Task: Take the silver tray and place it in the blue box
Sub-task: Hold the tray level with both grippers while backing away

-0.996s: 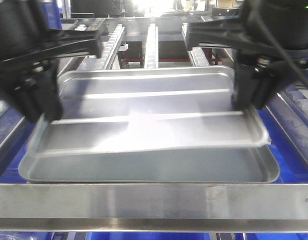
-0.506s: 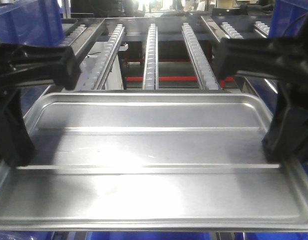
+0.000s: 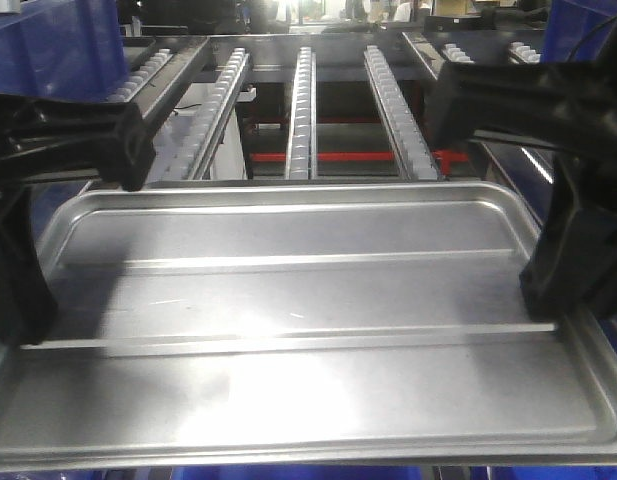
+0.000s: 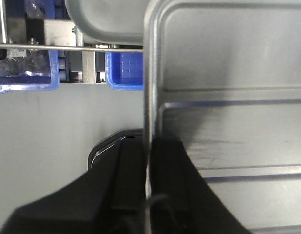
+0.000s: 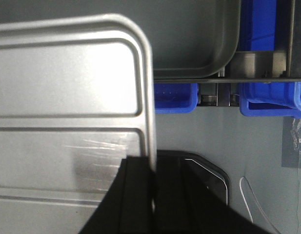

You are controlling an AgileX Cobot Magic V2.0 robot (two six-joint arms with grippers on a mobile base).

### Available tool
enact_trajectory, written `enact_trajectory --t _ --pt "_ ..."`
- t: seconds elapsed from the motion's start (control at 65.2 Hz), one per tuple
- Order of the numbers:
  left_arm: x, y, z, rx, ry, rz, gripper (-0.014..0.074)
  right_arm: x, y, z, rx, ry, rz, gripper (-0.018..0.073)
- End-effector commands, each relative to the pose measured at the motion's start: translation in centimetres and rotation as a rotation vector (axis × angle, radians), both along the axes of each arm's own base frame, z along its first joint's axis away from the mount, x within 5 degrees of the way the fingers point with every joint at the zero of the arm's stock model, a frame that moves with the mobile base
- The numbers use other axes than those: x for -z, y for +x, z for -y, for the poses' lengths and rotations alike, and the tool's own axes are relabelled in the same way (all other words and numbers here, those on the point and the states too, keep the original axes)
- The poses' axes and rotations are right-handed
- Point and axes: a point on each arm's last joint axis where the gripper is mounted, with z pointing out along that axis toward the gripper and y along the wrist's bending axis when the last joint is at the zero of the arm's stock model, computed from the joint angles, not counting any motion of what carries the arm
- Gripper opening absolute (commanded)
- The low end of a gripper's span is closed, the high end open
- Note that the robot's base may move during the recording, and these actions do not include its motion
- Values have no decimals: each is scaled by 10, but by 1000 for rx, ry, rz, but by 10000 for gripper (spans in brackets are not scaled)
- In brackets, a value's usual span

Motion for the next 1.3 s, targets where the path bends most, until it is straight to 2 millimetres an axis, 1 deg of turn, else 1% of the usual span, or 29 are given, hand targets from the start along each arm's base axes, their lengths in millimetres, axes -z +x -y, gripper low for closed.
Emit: enact_trajectory --t 0.0,0.475,0.69,0.935,1.18,1.288 --pt "-15 -1 2 12 -62 39 -6 -16 2 -3 -19 70 77 53" --pt "-16 0 6 15 -102 53 -6 -16 3 -2 -18 63 80 53" --pt "-18 1 10 31 -148 74 -6 -16 3 -2 -19 60 79 53" --pt "-18 1 10 31 -145 75 -6 -9 6 -7 -20 37 62 53" --pt "-17 1 8 26 -123 70 -6 -10 7 -7 -22 45 67 53" --pt "-17 2 4 25 -82 79 -6 -10 6 -7 -22 44 66 53"
